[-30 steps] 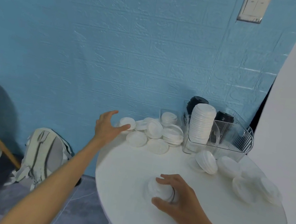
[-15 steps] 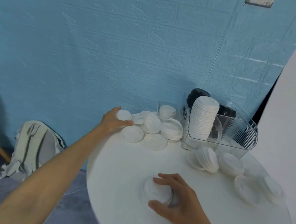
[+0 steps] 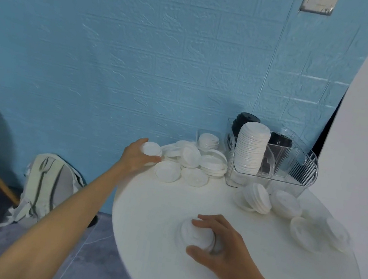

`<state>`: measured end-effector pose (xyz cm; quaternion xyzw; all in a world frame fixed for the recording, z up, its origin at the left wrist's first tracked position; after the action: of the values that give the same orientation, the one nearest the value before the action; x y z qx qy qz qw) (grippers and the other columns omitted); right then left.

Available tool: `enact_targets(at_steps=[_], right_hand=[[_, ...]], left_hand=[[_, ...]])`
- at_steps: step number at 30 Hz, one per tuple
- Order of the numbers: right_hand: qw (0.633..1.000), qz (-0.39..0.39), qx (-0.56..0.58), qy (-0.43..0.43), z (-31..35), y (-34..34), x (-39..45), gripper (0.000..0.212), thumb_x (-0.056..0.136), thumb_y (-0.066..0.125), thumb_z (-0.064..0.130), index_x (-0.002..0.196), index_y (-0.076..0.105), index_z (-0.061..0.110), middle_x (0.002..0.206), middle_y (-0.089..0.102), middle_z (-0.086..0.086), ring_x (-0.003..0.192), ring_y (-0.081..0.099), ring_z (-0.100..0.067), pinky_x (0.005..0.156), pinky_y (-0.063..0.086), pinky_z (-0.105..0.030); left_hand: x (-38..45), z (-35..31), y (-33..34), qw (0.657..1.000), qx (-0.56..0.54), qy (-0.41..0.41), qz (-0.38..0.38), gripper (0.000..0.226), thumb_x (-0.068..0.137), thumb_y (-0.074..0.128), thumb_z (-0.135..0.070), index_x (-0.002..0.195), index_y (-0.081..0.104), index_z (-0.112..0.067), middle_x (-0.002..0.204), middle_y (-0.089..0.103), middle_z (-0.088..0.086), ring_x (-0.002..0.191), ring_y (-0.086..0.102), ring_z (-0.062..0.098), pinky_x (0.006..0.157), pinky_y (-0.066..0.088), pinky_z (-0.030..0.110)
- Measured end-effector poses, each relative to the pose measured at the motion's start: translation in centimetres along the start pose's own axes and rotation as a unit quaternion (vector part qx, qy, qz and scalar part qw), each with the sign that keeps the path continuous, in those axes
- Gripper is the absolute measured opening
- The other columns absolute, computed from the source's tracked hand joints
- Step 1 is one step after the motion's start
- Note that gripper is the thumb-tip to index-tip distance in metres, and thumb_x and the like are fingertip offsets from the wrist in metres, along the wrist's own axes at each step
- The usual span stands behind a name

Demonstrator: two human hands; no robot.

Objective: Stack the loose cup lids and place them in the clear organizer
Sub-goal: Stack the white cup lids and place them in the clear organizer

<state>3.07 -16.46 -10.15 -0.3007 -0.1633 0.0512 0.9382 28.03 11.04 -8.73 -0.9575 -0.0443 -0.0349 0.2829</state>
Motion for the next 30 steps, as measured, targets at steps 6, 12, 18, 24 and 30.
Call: enact_targets(at_steps=[6,12,18,24,30], right_hand=[[1.000,-0.006,0.004,-0.003,-0.2,0.1,0.0,0.047,0.069,0.081,0.057,0.112,0.071,0.041,0.125,0.058,0.030,0.125,0.056,0.003,0.105,0.038,-0.014],[1.000,-0.013,0.004,-0.001,-0.1,-0.2,-0.4,0.047,0.067,0.082,0.053,0.111,0.071,0.040,0.122,0.061,0.026,0.122,0.058,0.003,0.101,0.036,-0.009],[1.000,-0.024,-0.011,0.015,-0.1,-0.8,-1.1,0.049,0.065,0.077,0.050,0.112,0.070,0.036,0.121,0.062,0.022,0.118,0.059,0.004,0.098,0.039,-0.009],[0.999,-0.028,-0.024,0.034,-0.5,-1.9,-2.0,0.048,0.063,0.074,0.052,0.110,0.067,0.042,0.120,0.061,0.024,0.116,0.057,0.008,0.095,0.037,-0.005],[0.998,-0.040,-0.005,0.044,-0.3,-1.9,-2.0,0.054,0.061,0.077,0.049,0.111,0.058,0.043,0.114,0.062,0.025,0.110,0.061,0.001,0.094,0.046,-0.017]], left_hand=[[-2.4,-1.3,-2.1,0.998,-0.029,0.015,-0.049,0.108,0.056,0.092,-0.051,0.150,0.049,-0.021,0.149,0.055,0.005,0.136,0.050,0.025,0.117,0.038,0.042],[-8.7,-4.4,-2.2,0.994,-0.053,0.090,-0.022,0.094,0.062,0.097,-0.036,0.145,0.054,-0.024,0.136,0.061,-0.007,0.124,0.058,0.016,0.108,0.045,0.032],[-17.4,-5.3,2.2,0.983,-0.007,0.163,0.080,0.089,0.066,0.096,-0.036,0.145,0.053,-0.032,0.134,0.058,-0.020,0.118,0.050,-0.009,0.096,0.034,0.001],[-20.3,-4.7,4.3,0.984,0.014,0.149,0.101,0.089,0.065,0.095,-0.046,0.142,0.052,-0.038,0.136,0.058,-0.023,0.124,0.053,-0.003,0.101,0.038,0.011],[-20.7,-5.6,4.1,0.988,-0.002,0.127,0.086,0.083,0.061,0.089,-0.059,0.136,0.053,-0.046,0.133,0.061,-0.019,0.123,0.056,0.004,0.102,0.043,0.021]])
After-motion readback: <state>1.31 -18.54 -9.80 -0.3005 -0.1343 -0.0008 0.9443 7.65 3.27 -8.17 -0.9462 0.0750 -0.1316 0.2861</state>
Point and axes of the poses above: each hand's wrist, its own x-axis towards the middle knuckle, its own y-axis out of the palm, z = x × y, the point moved 1 cm from there along x, towards the middle knuckle
